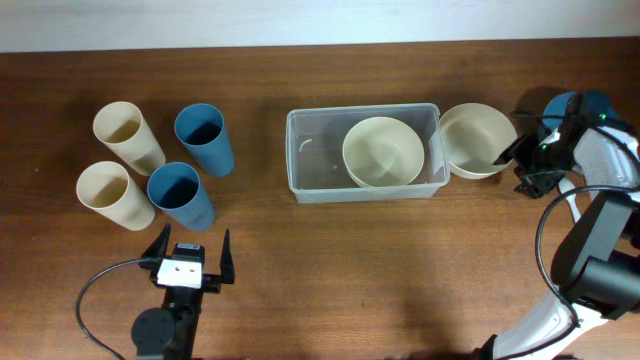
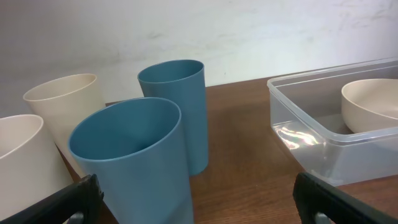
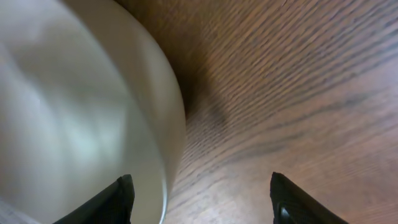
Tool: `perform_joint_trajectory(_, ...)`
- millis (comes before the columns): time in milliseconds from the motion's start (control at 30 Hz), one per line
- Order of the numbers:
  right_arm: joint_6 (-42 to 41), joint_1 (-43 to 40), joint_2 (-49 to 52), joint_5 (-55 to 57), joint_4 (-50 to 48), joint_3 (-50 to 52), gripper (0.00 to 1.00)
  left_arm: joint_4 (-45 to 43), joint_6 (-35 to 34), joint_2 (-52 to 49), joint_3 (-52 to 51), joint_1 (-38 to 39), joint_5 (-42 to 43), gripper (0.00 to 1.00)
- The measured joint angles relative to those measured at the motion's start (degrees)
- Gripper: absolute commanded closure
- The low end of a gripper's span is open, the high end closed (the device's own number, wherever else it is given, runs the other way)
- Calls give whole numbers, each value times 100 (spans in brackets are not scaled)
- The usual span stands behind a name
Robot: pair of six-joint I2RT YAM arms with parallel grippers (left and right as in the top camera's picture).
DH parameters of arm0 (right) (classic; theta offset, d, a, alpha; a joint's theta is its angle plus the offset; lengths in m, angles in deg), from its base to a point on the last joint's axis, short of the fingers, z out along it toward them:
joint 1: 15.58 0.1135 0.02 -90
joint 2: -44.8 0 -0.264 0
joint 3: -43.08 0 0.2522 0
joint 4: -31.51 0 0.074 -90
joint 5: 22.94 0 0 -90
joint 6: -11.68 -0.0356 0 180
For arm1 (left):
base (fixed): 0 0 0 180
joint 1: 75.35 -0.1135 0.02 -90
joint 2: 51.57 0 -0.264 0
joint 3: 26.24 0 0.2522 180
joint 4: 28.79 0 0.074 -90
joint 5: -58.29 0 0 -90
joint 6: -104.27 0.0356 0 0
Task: Pack container
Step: 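Lift the second cream bowl and stack it into the first bowl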
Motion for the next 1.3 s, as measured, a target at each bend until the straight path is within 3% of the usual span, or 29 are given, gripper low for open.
perform_joint_trajectory(167,2,127,0,-81,-275,245,36,0,0,0,0,0,0,0)
perform_joint_trajectory(300,-7,315,0,-122,-376,293,66,-2,0,0,0,0,0,0)
perform_joint_trajectory(400,-4,435,0,-140,-437,299,77,0,0,0,0,0,0,0)
perform_joint_trajectory(500,-17,483,0,-114,-437,299,96,-2,2,0,0,0,0,0)
perform_joint_trajectory(1067,-155,428,2,13,-352,245,96,-2,0,0,0,0,0,0)
perform_joint_trajectory(1300,-76,323,2,57,428,-1152,96,0,0,0,0,0,0,0)
